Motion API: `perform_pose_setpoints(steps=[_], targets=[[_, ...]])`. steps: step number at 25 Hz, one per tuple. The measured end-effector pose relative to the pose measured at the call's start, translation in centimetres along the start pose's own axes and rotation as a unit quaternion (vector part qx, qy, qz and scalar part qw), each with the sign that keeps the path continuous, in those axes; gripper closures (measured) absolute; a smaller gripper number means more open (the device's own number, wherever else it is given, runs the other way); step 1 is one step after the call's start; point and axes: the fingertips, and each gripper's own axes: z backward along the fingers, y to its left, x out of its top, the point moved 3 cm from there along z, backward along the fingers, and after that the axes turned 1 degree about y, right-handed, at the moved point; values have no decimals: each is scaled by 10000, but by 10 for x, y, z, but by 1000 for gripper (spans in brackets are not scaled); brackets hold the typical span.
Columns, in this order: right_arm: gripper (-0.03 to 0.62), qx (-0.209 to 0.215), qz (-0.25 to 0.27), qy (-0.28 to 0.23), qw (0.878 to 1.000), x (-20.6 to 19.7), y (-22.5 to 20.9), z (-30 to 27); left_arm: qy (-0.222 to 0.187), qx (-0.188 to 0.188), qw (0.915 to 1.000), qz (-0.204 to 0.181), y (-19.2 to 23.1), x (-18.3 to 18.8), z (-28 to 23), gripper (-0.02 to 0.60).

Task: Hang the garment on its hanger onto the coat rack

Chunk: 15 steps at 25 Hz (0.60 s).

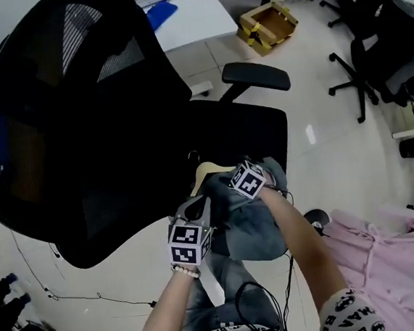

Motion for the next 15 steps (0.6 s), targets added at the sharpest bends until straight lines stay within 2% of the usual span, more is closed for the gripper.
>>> perform_pose_setpoints(steps=[7, 11, 13, 15], targets=[[313, 223, 190, 586, 9979, -11, -9, -92, -79, 19, 9998, 201, 10, -15, -13, 580], [314, 202, 358, 718, 9966, -16, -7, -110, -192, 25, 9994, 285, 14, -15, -13, 580], [336, 123, 430, 640, 9969, -13, -7, -109, -198, 20, 9994, 274, 15, -14, -14, 580], [405, 61, 580, 661, 9961, -11, -4, -106, -157, 21, 9994, 295, 17, -17, -14, 580]])
